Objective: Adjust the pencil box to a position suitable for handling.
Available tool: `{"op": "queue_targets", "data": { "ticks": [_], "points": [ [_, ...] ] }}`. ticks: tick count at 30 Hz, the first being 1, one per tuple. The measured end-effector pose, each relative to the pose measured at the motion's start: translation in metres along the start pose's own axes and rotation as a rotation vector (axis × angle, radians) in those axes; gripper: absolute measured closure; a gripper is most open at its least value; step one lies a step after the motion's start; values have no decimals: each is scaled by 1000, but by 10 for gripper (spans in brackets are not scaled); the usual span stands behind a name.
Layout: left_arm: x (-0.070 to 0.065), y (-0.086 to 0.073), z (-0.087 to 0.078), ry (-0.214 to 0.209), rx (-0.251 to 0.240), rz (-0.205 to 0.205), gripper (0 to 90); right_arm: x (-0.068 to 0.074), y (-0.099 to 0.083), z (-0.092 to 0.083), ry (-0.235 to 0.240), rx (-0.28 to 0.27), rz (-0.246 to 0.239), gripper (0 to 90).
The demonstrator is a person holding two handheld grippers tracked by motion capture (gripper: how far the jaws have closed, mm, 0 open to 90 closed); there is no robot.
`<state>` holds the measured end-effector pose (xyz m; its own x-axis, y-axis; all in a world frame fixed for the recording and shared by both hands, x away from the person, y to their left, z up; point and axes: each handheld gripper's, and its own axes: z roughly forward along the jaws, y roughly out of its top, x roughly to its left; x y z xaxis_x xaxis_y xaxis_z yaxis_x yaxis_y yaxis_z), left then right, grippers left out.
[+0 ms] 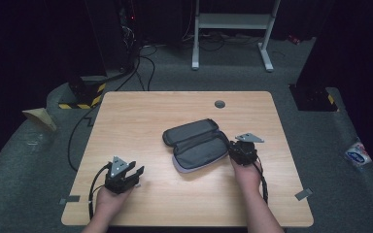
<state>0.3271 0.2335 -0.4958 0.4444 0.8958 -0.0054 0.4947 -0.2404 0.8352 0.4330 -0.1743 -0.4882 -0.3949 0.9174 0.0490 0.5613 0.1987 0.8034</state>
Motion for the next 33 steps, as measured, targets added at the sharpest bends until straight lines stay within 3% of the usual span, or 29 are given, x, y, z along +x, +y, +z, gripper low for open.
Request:
{"op": "queue_targets", "data": {
  "ticks": [8,11,19,23,28,29,33],
  "points": [
    [-9,6,8,-12,-21,3,625,22,-13,-10,46,-31,-36,756],
    [-11,8,10,-14,-24,-1,626,30,-17,-13,65,-37,-28,742],
    [-14,20,15,-23,-48,5,572,59,-26,-17,118,-63,-56,706],
    [-17,29,21,-22,-69,-20,569,69,-28,-19,146,-64,-73,683],
    [-19,35,32,-22,-63,-37,571,68,-26,-27,129,-87,-86,637],
    [-20,39,35,-29,-70,-63,568,66,-24,-28,119,-95,-85,629],
    [-24,47,45,-17,-49,-42,555,57,-18,-22,101,-97,-40,599]
  ]
}}
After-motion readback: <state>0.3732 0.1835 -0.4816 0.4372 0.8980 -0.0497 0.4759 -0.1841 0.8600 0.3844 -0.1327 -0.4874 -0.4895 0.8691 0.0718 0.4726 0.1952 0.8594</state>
